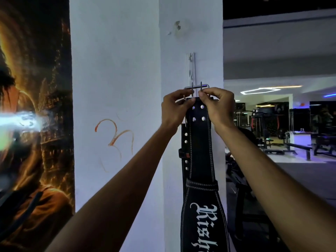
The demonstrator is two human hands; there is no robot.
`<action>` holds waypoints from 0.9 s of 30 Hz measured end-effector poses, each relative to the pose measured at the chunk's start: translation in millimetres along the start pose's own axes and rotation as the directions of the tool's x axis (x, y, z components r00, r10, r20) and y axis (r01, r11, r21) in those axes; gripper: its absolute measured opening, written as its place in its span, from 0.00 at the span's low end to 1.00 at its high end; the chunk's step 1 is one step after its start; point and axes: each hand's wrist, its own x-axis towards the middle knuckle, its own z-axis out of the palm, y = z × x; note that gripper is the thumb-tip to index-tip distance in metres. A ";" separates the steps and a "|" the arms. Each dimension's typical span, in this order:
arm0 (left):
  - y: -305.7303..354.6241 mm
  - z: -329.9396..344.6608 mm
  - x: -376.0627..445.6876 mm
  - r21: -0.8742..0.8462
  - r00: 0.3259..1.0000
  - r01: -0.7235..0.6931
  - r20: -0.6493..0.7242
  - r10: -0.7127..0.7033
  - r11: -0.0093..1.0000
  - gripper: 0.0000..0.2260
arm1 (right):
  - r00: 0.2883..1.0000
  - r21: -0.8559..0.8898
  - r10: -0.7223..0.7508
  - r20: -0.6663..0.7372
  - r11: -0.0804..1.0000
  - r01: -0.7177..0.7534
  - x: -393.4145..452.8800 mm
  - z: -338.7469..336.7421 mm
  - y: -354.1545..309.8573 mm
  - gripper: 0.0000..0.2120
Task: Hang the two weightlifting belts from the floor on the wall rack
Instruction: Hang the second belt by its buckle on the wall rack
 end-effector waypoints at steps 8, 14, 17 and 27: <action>-34.4 4.0 69.2 -0.072 0.998 -0.014 -0.069 0.009 0.997 0.14 | 0.998 -0.020 -0.004 -0.055 1.000 0.003 53.0 43.8 30.7 0.04; -42.9 16.0 116.9 -0.108 0.995 -0.005 -0.100 -0.006 0.994 0.22 | 0.998 0.021 -0.014 -0.058 1.000 0.016 97.1 59.9 44.3 0.03; -47.7 21.4 135.6 -0.079 0.993 -0.019 -0.121 0.010 0.997 0.24 | 0.999 0.034 0.003 -0.051 0.999 -0.001 116.5 67.4 51.9 0.03; -75.3 34.1 164.9 -0.055 0.991 0.017 -0.132 -0.024 0.998 0.23 | 0.996 0.111 0.081 -0.035 0.991 -0.077 137.4 82.3 83.2 0.03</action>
